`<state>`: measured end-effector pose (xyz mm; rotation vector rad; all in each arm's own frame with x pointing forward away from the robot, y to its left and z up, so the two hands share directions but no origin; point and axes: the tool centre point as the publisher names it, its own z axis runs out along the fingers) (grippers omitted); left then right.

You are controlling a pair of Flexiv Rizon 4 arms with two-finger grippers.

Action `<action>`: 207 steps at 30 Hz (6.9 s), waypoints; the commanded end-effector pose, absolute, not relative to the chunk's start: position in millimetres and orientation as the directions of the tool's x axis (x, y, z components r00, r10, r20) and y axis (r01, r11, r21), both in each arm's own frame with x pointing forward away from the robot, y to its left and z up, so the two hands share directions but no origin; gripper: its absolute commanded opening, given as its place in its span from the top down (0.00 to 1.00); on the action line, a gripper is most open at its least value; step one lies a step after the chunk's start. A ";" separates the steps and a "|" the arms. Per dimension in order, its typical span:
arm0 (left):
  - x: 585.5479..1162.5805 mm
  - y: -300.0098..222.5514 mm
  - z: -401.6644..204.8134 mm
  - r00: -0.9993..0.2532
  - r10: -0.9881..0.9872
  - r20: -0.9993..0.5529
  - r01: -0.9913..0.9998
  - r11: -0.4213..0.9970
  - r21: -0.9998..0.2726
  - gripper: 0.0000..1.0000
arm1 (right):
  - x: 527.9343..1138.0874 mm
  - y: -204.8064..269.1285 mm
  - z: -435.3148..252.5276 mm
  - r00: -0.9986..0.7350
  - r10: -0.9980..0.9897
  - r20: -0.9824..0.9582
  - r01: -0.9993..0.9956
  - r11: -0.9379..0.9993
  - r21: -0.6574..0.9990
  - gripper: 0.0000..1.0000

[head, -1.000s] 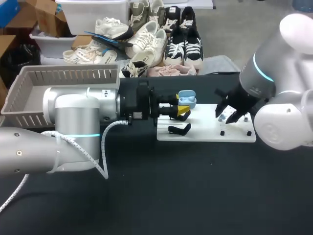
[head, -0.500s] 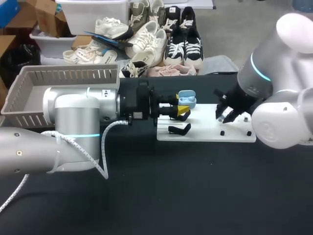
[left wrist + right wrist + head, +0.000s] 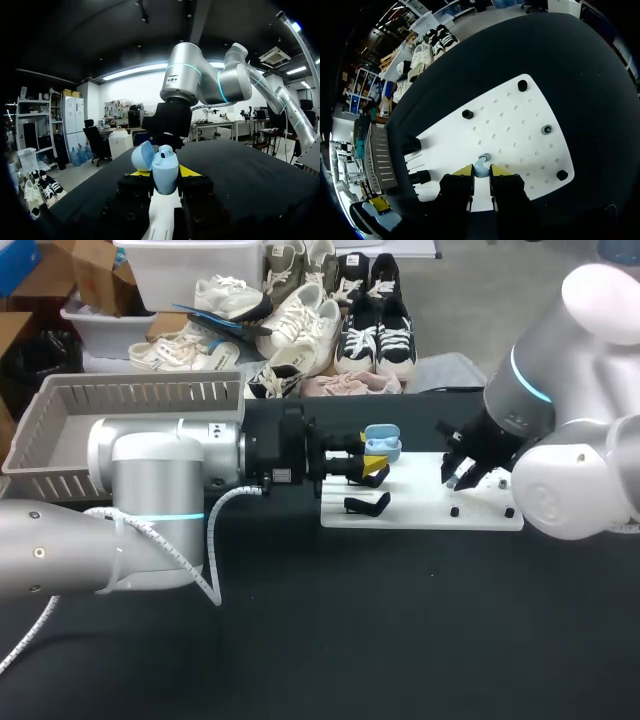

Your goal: Pick up each earbud case from the left stands, insert the matching earbuds, close the lid, and place the case in the box.

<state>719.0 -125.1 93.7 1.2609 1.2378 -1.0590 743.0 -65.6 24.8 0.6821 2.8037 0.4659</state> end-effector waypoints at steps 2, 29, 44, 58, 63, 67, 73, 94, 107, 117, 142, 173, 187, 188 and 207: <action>717.7 -124.9 93.7 0.082 0.086 -0.993 0.994 0.065 0.087 1.00 | 731.6 -68.5 37.7 -0.862 0.487 -0.142 0.419 0.841 0.343 1.00; 717.7 -124.9 93.7 0.082 0.086 -0.993 0.994 0.065 0.087 1.00 | 658.1 -50.5 77.4 -0.986 0.041 -0.159 0.000 0.968 0.250 1.00; 717.7 -124.9 93.7 0.082 0.086 -0.993 0.994 0.065 0.087 1.00 | 620.8 -36.1 111.9 -0.974 -0.171 -0.149 -0.188 0.977 0.106 1.00; 717.7 -124.9 93.7 0.082 0.086 -0.993 0.994 0.065 0.087 1.00 | 622.1 11.7 158.3 -0.924 -0.335 -0.183 -0.344 0.939 0.016 1.00; 717.7 -124.9 93.7 0.082 0.086 -0.993 0.994 0.065 0.087 1.00 | 630.6 30.3 169.1 -0.898 -0.399 -0.183 -0.406 0.914 -0.003 1.00; 717.7 -124.9 93.7 0.082 0.086 -0.993 0.994 0.065 0.087 1.00 | 638.6 42.2 174.2 -0.876 -0.445 -0.186 -0.447 0.894 -0.029 1.00; 717.7 -124.9 93.7 0.082 0.086 -0.993 0.994 0.065 0.087 1.00 | 656.3 48.7 174.1 -0.861 -0.475 -0.183 -0.477 0.878 -0.037 1.00; 717.7 -124.9 93.7 0.082 0.086 -0.993 0.994 0.065 0.087 1.00 | 695.3 42.9 158.3 -0.834 -0.527 -0.165 -0.532 0.847 -0.019 1.00; 717.7 -124.9 93.7 0.082 0.086 -0.993 0.994 0.065 0.087 1.00 | 698.1 42.0 153.2 -0.830 -0.534 -0.161 -0.544 0.839 0.027 1.00; 717.7 -124.9 93.7 0.082 0.086 -0.993 0.994 0.065 0.087 1.00 | 700.0 44.8 149.7 -0.836 -0.525 -0.160 -0.537 0.843 0.036 1.00; 717.7 -124.9 93.7 0.082 0.086 -0.993 0.994 0.065 0.087 1.00 | 704.5 42.0 146.9 -0.854 -0.496 -0.157 -0.510 0.859 0.057 1.00; 717.7 -124.9 93.7 0.082 0.086 -0.993 0.994 0.065 0.087 1.00 | 698.9 45.0 143.1 -0.859 -0.489 -0.151 -0.503 0.862 0.065 1.00; 717.7 -124.9 93.7 0.082 0.086 -0.993 0.994 0.065 0.087 1.00 | 699.0 48.7 143.7 -0.859 -0.490 -0.148 -0.503 0.862 0.066 1.00; 717.7 -124.9 93.7 0.082 0.086 -0.993 0.994 0.065 0.087 1.00 | 699.1 49.1 144.0 -0.859 -0.490 -0.149 -0.503 0.862 0.066 1.00; 717.7 -124.9 93.7 0.082 0.086 -0.993 0.994 0.065 0.087 1.00 | 698.4 50.1 147.1 -0.859 -0.487 -0.155 -0.501 0.863 0.066 1.00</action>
